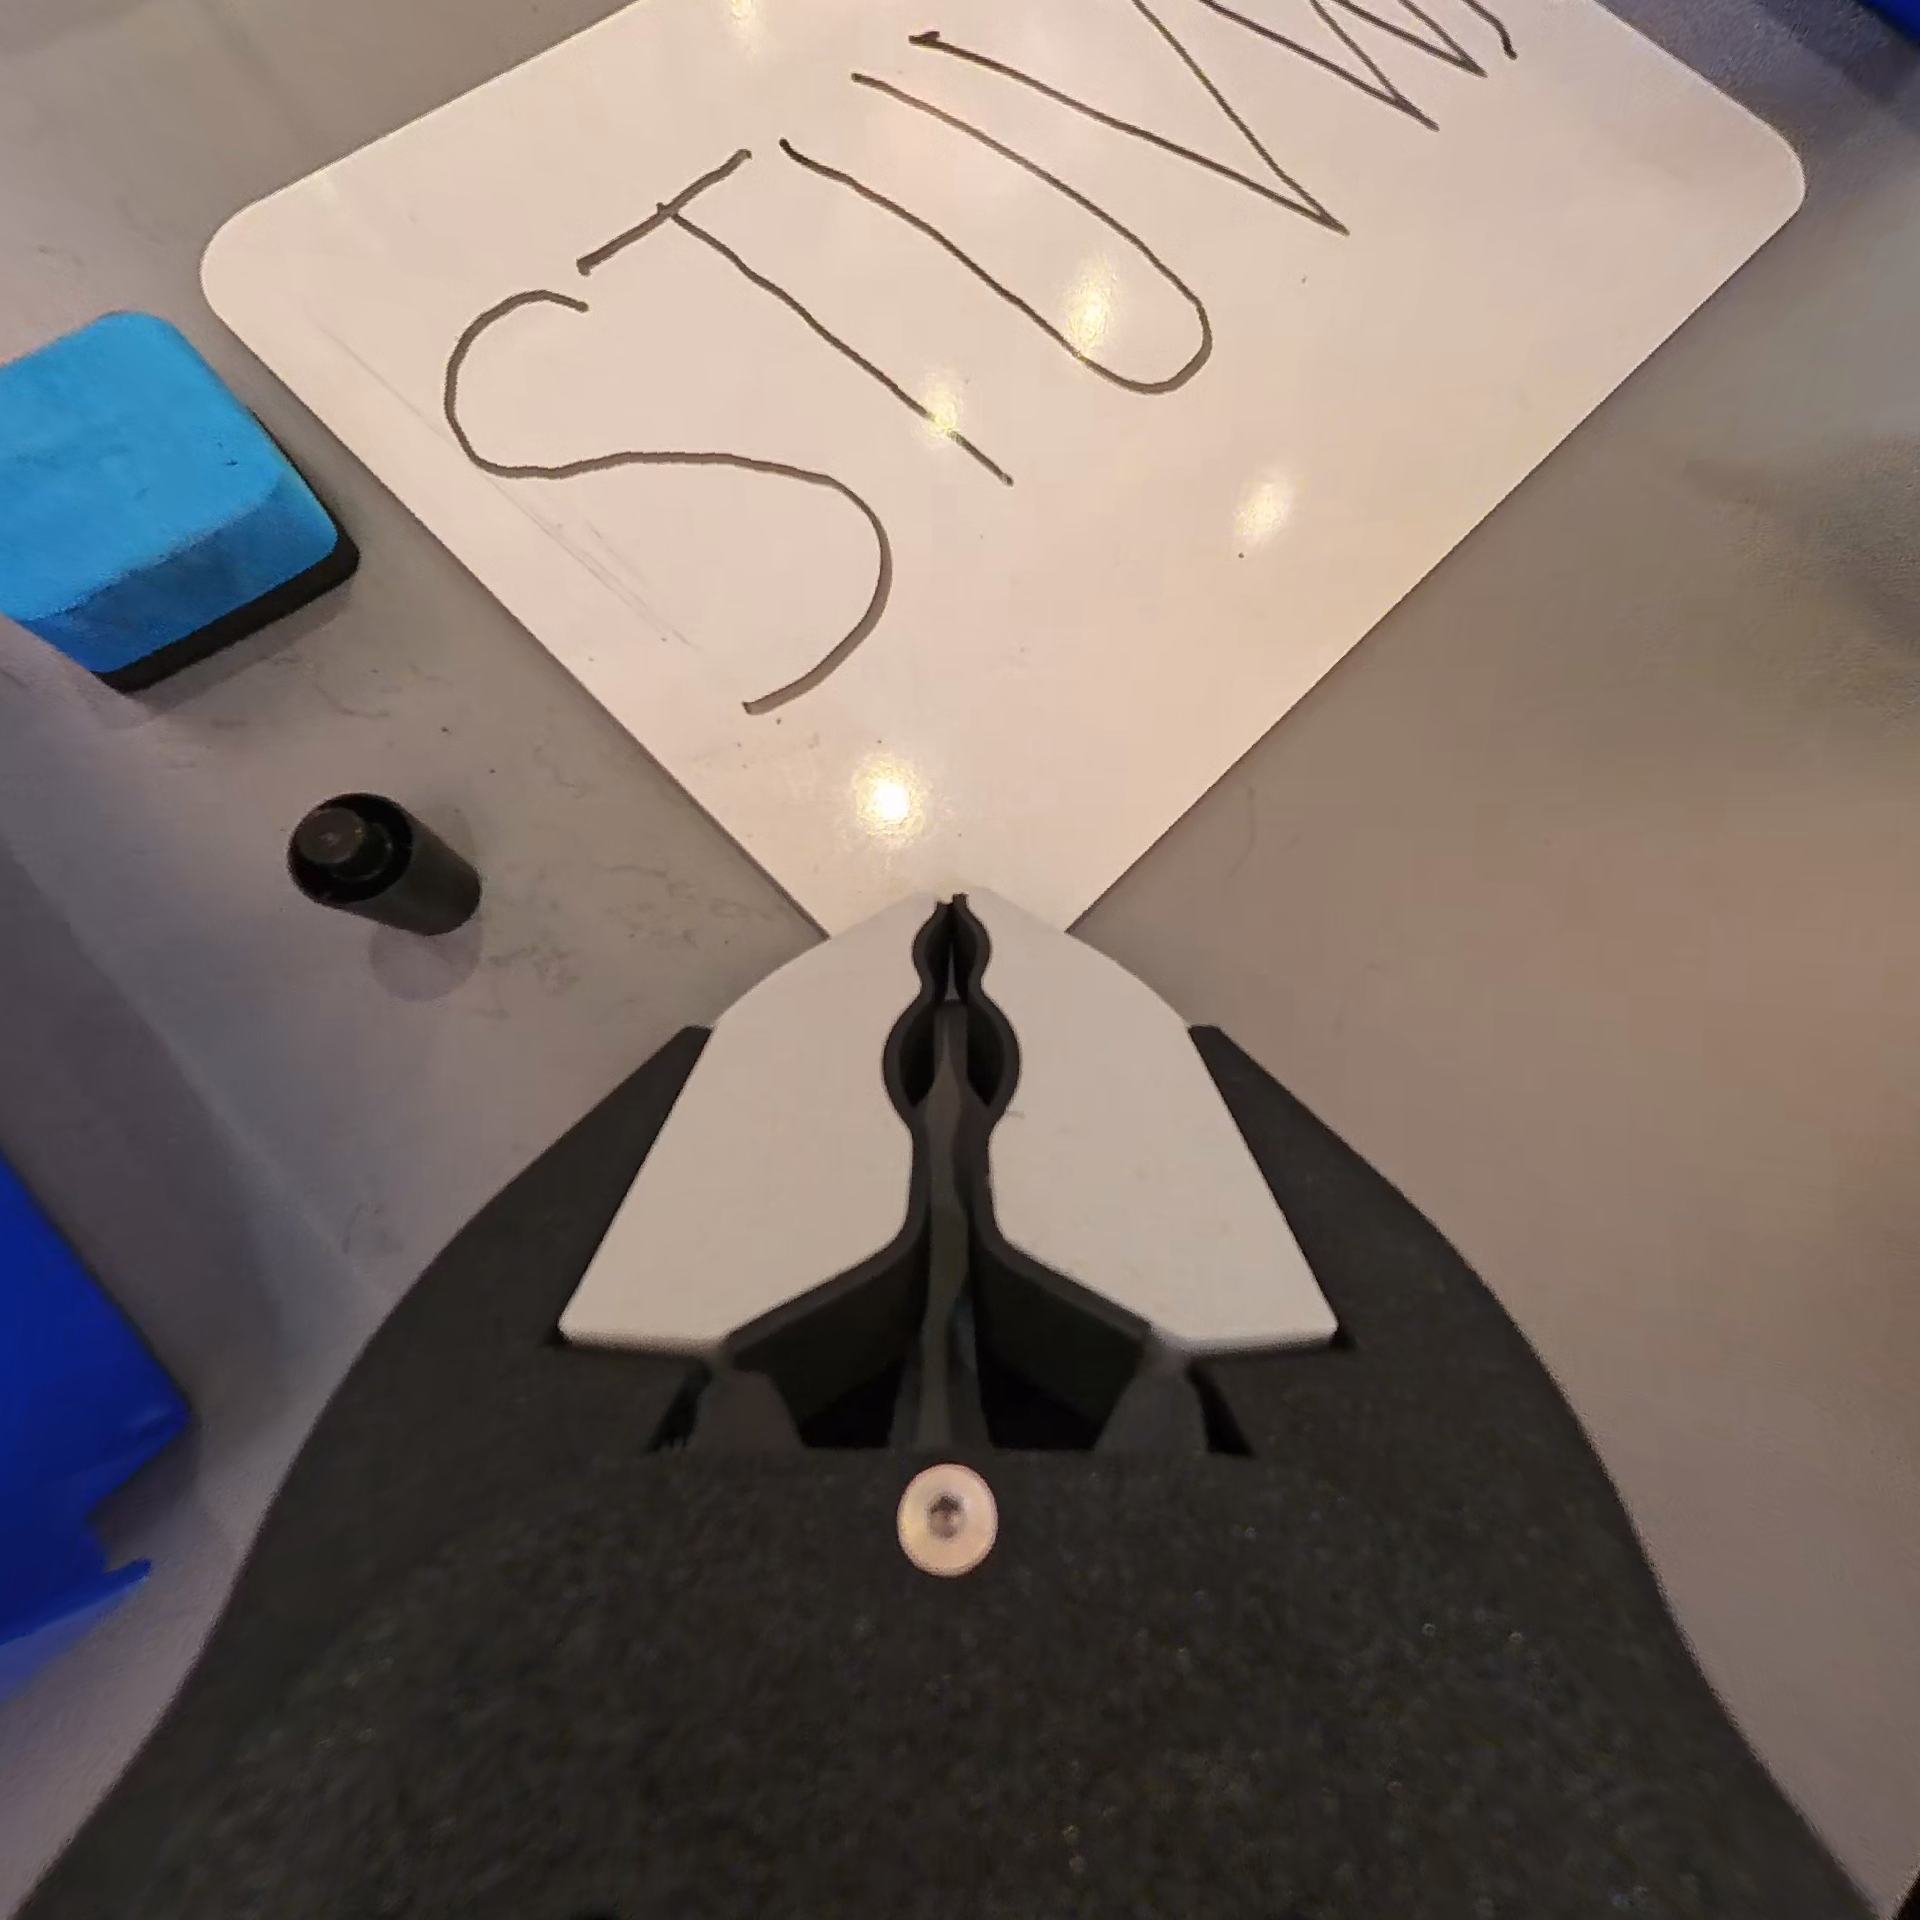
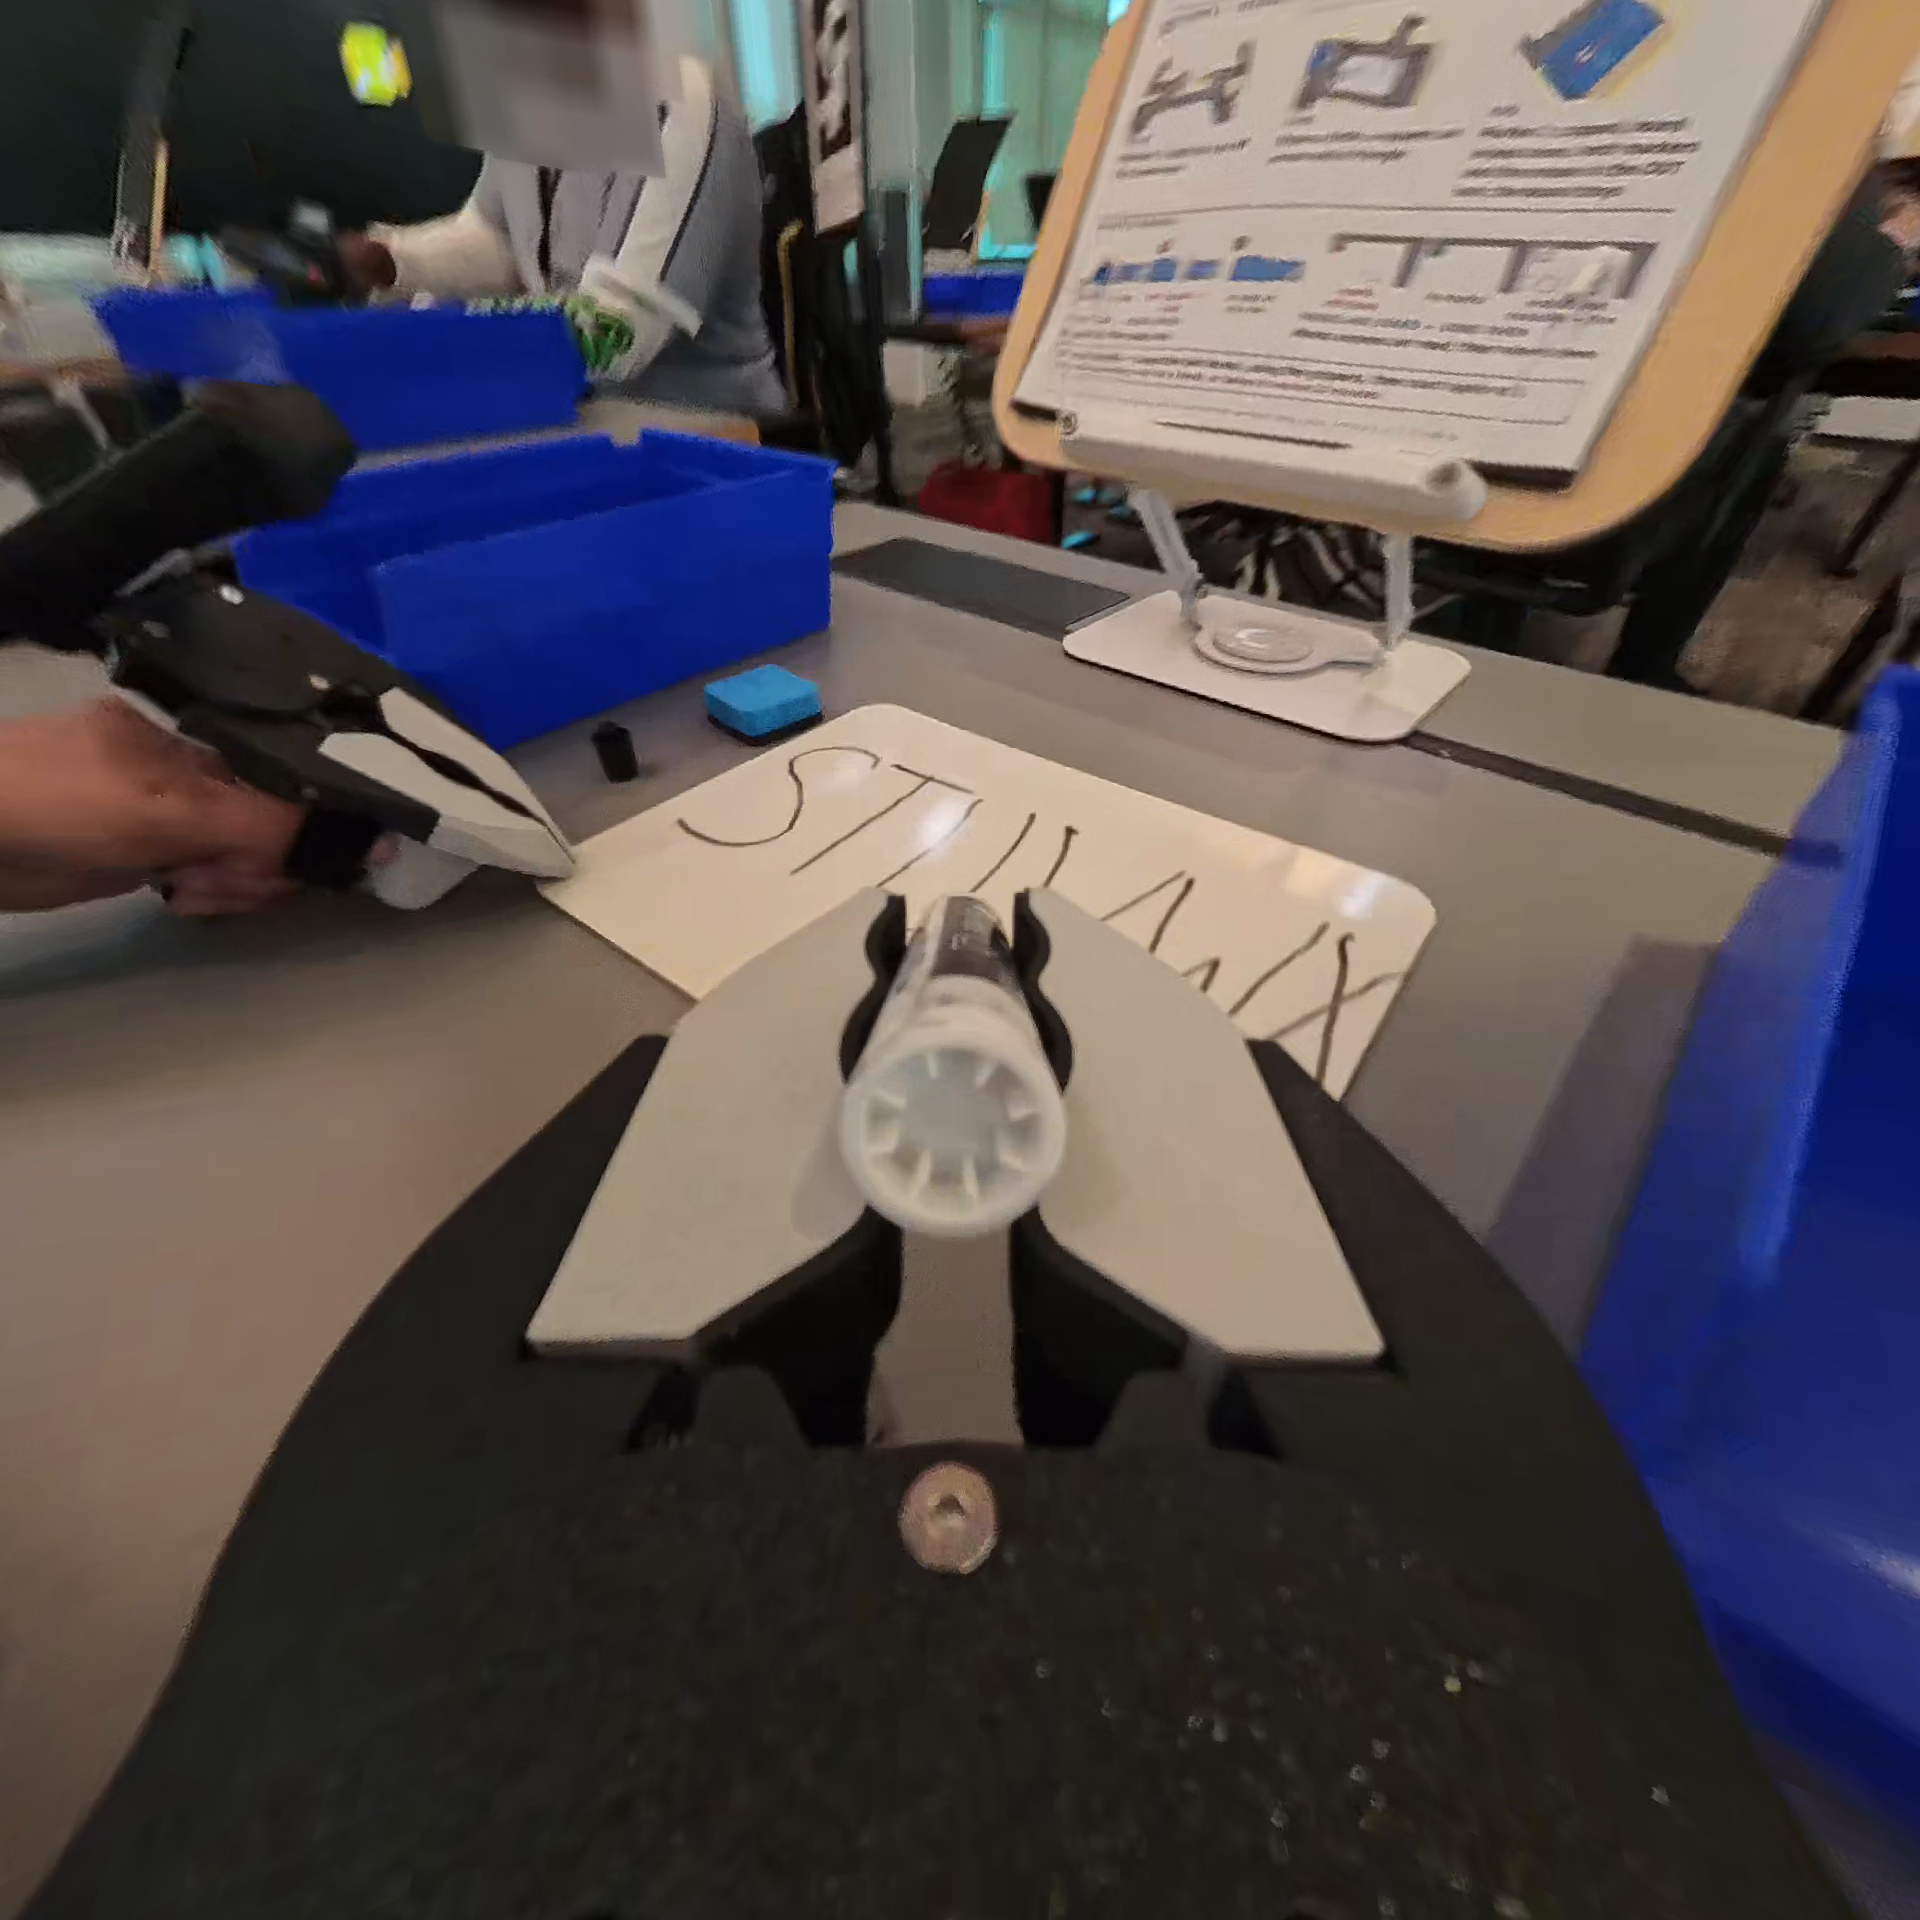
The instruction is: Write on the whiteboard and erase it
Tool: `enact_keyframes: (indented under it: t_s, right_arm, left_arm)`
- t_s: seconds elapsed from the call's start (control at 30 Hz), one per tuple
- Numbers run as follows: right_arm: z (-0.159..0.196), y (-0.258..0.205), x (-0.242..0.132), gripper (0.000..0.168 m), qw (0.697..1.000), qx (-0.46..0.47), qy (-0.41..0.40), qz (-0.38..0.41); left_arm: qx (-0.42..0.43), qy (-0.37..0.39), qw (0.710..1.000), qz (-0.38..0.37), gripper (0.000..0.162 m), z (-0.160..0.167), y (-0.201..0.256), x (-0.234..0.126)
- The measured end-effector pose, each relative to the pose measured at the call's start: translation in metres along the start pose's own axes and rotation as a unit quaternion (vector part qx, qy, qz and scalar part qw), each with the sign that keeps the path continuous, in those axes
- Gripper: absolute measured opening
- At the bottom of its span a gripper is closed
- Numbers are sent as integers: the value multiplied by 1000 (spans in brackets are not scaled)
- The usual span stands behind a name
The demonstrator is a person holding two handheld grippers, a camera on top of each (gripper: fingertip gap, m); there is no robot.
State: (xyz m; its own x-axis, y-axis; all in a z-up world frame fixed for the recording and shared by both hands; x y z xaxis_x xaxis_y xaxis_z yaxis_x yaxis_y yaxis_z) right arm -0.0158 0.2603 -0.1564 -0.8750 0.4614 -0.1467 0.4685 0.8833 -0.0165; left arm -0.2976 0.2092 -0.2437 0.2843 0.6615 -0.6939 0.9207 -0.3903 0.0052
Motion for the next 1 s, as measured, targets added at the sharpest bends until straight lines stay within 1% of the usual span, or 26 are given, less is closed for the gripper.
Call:
enact_keyframes:
  t_s: [0.07, 0.17, 0.33, 0.47, 0.5, 0.57, 0.63, 0.7, 0.77, 0.8, 0.87, 1.0]
  right_arm:
    - [7, -6, -14, 19, 999, 32, 22, 2]
    - [2, -7, -25, 19, 999, 25, 37, 2]
    - [7, -2, -28, 20, 1000, -12, 7, 9]
    - [8, 0, -30, 19, 1000, 9, 13, -9]
    - [8, 0, -31, 20, 1000, 15, 15, -12]
    - [7, 2, -32, 20, 999, 31, 22, -16]
    - [7, 3, -33, 19, 998, 51, 28, -25]
    - [7, 4, -33, 19, 997, 68, 31, -31]
    - [8, 4, -33, 19, 996, 76, 30, -36]
    - [9, 4, -33, 20, 996, 78, 27, -39]
    - [11, 4, -32, 20, 996, 79, 24, -41]
    - [15, 3, -29, 19, 996, 76, 10, -46]
  left_arm:
    - [3, 1, 1000, -5, 0, 0, 0, 0]
    - [9, 1, 1000, -12, 0, 0, 1, 0]
    - [7, 1, 1000, -24, 0, 0, -1, 0]
    - [5, 1, 1000, -24, 0, 0, -2, -1]
    - [2, 2, 1000, -30, 3, 0, -3, -1]
    - [-12, 20, 998, -60, 18, -5, -9, -3]
    - [-36, 35, 991, -122, 25, -15, -24, -11]
    - [-45, 16, 978, -201, 34, -22, -45, -17]
    - [-47, 3, 966, -255, 41, -26, -62, -19]
    - [-49, -9, 964, -260, 42, -26, -65, -15]
    - [-68, -34, 962, -262, 50, -24, -68, -6]
    - [-97, -59, 955, -274, 48, -15, -75, 8]
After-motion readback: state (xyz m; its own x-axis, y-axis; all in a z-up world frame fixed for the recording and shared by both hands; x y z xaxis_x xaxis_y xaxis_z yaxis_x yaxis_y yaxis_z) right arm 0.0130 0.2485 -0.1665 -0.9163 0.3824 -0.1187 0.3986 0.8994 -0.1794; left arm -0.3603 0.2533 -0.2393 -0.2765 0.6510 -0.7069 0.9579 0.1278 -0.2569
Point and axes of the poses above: each gripper's, where its closed fingertips meet, x out along the fingers, z out of its underside, y = z × x across the jaws, the point moved 5 cm from there along -x, back along the fingers, and after that the axes turned 5 degrees about -z, right-handed, at the moved point
